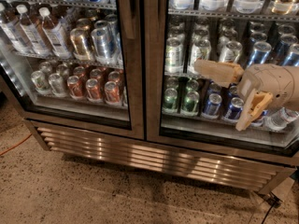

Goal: Open right fridge door

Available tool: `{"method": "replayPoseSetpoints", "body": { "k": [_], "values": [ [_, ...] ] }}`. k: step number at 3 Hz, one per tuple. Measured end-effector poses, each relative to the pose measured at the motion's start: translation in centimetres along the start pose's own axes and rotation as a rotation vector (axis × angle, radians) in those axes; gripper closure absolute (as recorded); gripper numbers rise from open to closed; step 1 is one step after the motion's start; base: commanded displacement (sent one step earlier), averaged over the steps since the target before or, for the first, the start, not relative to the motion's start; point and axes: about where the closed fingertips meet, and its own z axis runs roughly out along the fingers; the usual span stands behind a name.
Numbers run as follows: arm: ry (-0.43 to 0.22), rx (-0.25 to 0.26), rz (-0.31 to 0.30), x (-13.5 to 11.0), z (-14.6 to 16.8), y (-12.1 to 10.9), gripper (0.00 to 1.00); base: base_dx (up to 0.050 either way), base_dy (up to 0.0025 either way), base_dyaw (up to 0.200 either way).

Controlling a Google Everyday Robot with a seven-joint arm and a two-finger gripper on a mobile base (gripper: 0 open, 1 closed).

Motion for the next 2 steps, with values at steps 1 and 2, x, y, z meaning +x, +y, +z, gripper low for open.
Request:
{"method": "replayPoseSetpoints", "body": {
  "k": [1,2],
  "values": [
    [-0.001,0.005,0.002,0.07,0.05,-0.2,0.0,0.0,0.0,0.0],
    [0.069,0.082,-0.026,0.41,0.27,-0.48,0.0,0.0,0.0,0.0]
  ]
}}
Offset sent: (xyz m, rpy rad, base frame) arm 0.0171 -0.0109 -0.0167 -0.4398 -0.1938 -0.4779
